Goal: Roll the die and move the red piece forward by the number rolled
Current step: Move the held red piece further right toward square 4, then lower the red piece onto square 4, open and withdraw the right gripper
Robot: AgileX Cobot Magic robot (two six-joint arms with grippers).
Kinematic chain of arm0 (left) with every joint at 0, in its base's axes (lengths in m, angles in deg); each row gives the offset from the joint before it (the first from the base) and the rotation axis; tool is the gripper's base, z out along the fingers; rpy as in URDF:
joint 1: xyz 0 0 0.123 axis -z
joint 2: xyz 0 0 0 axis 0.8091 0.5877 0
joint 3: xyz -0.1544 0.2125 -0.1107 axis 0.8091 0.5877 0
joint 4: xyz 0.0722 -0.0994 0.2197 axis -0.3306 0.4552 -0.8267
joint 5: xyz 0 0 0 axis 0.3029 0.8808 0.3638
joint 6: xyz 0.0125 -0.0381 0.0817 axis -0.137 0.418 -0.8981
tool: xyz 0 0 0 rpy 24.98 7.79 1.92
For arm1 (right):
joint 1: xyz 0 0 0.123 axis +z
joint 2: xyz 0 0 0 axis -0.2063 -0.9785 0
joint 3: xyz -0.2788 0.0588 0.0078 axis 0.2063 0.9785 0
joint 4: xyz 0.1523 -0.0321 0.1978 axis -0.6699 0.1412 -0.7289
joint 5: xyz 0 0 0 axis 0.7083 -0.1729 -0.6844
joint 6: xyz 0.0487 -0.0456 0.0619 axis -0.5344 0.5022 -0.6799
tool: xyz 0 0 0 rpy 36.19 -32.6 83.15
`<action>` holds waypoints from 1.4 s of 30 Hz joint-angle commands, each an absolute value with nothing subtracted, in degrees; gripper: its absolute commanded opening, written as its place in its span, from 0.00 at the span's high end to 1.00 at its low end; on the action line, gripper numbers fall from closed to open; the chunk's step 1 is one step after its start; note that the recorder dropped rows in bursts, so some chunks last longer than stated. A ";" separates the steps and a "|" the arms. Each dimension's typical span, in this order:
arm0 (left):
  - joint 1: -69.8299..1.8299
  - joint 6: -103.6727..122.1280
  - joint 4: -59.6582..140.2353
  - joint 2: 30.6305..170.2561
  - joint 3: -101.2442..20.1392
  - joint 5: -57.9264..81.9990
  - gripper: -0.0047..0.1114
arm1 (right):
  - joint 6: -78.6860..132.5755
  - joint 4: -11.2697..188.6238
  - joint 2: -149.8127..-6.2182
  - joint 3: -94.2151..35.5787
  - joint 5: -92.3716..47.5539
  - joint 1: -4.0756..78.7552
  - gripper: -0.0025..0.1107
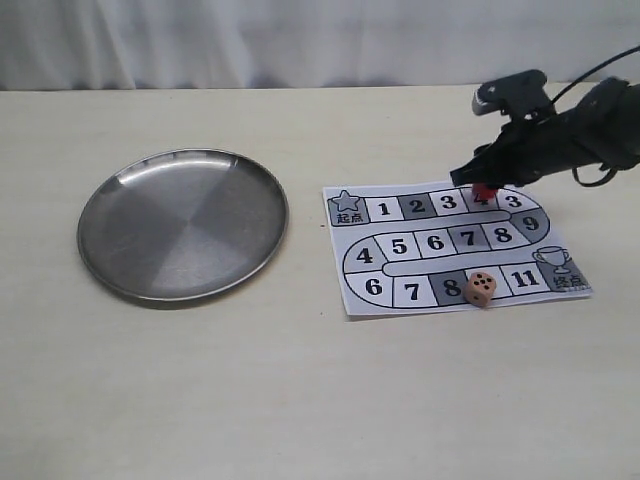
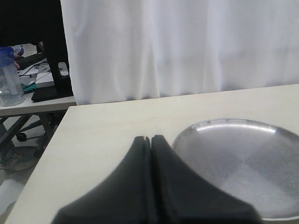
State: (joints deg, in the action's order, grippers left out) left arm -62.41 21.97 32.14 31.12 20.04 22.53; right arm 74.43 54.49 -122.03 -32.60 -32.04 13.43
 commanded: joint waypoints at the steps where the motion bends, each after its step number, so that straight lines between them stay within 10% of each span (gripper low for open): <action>1: -61.98 21.79 32.05 30.80 20.14 22.03 0.96 | 74.54 54.96 -113.66 -32.68 -31.68 12.61 0.94; 42: -61.98 21.79 32.05 30.80 20.14 22.03 0.96 | 69.93 54.88 -125.65 -27.66 -16.91 9.39 0.94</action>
